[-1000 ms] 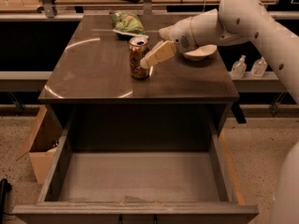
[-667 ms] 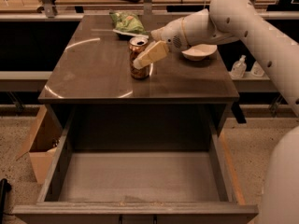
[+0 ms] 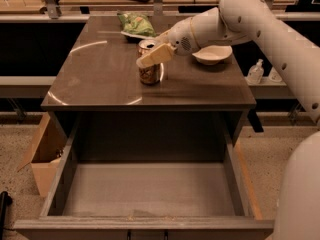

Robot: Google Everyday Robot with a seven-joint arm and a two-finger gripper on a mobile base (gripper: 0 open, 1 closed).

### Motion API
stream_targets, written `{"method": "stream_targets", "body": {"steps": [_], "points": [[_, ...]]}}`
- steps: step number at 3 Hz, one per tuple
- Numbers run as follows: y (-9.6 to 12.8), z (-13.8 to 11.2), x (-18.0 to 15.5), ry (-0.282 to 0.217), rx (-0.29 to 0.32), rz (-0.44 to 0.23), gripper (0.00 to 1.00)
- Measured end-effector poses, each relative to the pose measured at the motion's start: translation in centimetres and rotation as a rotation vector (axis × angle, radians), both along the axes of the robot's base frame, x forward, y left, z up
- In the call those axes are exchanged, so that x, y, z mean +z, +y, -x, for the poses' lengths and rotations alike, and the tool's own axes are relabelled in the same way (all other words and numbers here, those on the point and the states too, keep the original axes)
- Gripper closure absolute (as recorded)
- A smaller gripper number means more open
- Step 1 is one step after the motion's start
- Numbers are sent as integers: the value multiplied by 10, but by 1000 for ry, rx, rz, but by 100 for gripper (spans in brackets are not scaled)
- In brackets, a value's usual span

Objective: Place orange can into top drawer

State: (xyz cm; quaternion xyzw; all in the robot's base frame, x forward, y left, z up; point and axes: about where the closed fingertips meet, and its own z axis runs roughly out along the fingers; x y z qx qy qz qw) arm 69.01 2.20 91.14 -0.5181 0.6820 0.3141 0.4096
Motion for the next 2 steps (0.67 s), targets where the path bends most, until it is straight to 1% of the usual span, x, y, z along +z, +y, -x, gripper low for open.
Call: {"method": "stream_targets", "body": {"steps": [1, 2], "points": [[-4, 4, 13, -36, 25, 9, 61], [-15, 16, 38, -78, 78, -5, 83]]}}
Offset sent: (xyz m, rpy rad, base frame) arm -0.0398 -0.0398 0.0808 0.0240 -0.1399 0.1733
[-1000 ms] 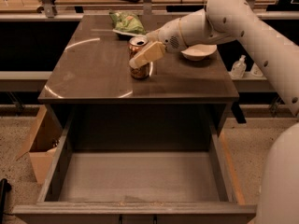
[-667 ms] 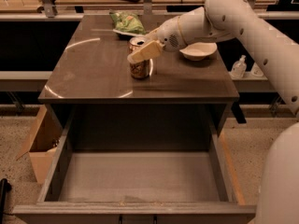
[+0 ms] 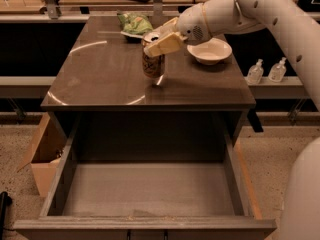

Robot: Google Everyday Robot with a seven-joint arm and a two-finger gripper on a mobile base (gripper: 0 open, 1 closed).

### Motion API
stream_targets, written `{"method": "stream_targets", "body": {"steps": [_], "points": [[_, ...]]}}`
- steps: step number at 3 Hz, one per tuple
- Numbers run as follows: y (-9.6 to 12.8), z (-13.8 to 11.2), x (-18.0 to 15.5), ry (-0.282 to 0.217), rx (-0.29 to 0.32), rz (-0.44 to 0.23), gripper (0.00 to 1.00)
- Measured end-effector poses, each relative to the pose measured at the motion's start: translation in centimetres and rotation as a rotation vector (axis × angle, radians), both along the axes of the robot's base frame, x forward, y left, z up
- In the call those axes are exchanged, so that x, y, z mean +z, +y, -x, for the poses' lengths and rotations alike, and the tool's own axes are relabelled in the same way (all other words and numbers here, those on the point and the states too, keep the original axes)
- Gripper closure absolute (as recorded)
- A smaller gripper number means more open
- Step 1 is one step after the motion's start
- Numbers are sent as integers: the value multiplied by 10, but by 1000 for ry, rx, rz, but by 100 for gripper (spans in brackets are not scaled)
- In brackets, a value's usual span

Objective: Place orange can into top drawer

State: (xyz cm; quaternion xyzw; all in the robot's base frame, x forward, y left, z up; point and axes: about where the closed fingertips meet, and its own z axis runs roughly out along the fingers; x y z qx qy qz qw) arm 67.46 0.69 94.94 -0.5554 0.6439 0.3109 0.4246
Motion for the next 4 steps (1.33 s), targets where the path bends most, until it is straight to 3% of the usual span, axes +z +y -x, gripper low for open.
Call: {"method": "stream_targets", "body": {"steps": [1, 2, 3, 4], "points": [[-20, 31, 28, -9, 39, -15, 100], [-49, 81, 47, -67, 23, -12, 100], [-53, 128, 24, -91, 75, 22, 100], [-66, 185, -55, -106, 122, 89, 100]]}}
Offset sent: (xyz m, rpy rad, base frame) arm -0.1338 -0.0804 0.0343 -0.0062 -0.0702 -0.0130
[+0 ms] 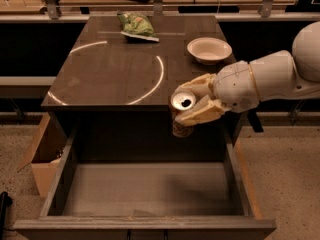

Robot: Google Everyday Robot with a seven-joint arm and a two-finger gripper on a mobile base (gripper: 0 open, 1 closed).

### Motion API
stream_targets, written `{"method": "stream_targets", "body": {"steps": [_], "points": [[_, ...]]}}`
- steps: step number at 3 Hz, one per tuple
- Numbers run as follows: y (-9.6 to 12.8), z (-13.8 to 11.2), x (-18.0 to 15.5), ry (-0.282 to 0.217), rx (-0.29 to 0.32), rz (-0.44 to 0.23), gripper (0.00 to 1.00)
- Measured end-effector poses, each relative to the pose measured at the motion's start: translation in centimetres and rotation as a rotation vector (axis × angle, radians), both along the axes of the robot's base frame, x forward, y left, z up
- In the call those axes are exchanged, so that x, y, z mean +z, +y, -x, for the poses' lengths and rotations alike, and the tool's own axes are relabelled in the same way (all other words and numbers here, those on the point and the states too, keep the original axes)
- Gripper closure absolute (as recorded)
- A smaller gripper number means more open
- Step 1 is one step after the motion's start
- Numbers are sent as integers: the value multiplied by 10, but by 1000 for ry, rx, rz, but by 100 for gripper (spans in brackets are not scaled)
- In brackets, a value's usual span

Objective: Place orange can into top drawer

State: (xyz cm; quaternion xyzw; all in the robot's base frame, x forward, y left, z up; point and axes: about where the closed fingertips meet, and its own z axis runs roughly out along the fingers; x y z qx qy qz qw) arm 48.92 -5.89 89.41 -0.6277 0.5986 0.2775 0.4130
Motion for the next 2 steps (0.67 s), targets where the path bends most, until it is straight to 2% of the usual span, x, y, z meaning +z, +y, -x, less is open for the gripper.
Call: {"method": "stream_targets", "body": {"steps": [2], "points": [[2, 1, -1, 4, 5, 2, 100]]}}
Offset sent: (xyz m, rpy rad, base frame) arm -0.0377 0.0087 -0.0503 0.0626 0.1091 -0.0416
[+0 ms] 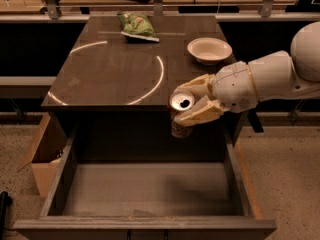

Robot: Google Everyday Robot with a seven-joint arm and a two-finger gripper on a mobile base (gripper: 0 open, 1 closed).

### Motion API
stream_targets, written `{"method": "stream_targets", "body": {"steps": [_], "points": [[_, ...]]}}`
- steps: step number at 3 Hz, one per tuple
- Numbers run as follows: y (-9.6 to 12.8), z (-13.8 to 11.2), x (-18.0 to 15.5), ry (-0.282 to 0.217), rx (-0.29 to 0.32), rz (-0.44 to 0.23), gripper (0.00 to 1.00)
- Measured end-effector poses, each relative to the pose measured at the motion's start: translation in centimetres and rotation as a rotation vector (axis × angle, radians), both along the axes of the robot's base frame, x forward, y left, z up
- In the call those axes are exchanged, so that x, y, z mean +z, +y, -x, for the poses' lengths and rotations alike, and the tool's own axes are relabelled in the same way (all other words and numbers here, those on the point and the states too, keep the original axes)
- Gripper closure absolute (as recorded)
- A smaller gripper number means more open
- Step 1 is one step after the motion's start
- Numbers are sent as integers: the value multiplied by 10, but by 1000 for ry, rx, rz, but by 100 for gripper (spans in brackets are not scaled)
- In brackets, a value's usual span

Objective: Place orange can into top drawer

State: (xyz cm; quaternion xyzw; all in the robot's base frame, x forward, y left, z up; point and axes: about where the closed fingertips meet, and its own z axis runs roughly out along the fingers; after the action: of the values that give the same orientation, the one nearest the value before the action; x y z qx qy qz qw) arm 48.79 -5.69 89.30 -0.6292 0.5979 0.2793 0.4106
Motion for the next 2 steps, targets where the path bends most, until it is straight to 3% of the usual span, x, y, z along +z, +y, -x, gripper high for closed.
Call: {"method": "stream_targets", "body": {"steps": [2], "points": [[17, 31, -58, 81, -107, -80, 100]]}}
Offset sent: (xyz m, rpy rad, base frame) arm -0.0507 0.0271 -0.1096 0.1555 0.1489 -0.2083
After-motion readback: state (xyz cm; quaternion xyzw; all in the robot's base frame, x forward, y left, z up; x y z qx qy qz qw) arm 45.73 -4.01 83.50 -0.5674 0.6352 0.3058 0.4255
